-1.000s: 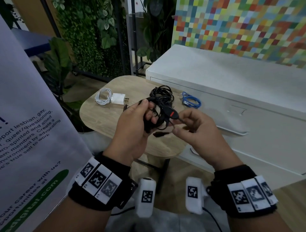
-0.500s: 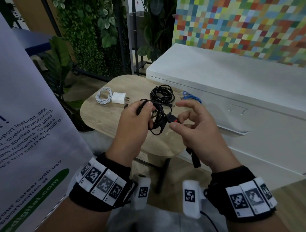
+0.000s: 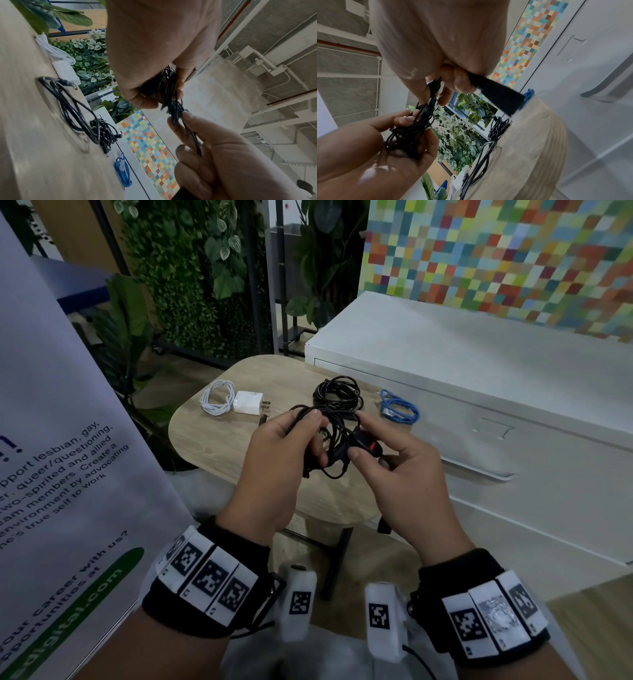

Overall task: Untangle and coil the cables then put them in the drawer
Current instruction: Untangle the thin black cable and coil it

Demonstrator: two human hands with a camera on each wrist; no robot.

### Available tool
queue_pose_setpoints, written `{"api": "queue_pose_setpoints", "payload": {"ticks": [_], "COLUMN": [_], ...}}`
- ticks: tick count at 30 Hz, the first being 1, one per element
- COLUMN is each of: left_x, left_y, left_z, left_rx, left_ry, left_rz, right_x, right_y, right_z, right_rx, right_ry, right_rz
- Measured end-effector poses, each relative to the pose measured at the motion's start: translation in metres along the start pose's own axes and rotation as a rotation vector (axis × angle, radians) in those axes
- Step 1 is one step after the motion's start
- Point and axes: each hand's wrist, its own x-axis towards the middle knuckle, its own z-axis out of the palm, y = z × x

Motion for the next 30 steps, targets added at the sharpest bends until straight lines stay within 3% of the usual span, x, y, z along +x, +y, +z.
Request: {"api": "queue_pose_setpoints", "payload": {"ticks": [5, 12, 17, 21, 27, 30], "left_x": [0.000, 0.004, 0.005, 0.007, 0.005, 0.006], "left_y": [-0.002, 0.001, 0.003, 0.005, 0.006, 0.007], "left_z": [-0.006, -0.011, -0.010, -0.012, -0.005, -0.005], "left_rx": [0.096, 0.108, -0.137, -0.267, -0.320, -0.323], "left_ry": [-0.116, -0.135, -0.102, -0.110, -0.147, -0.128], "left_rz": [-0.021, -0.096, -0.196, -0.241, -0.249, -0.237], "right_x": [0.001, 0.006, 0.011, 0.013, 0.008, 0.011], "right_y": [0.001, -0.001, 0.005, 0.015, 0.025, 0.025], "right_z": [-0.004, -0.020, -0.033, -0.040, -0.042, -0.044], "right_rx": [-0.114, -0.043, -0.016, 0.038, 0.660, 0.478], "right_ry": [-0.094, -0.289, -0.220, -0.060, -0.045, -0.075], "right_rz": [-0.114, 0.025, 0.021, 0.006, 0.217, 0.192]}}
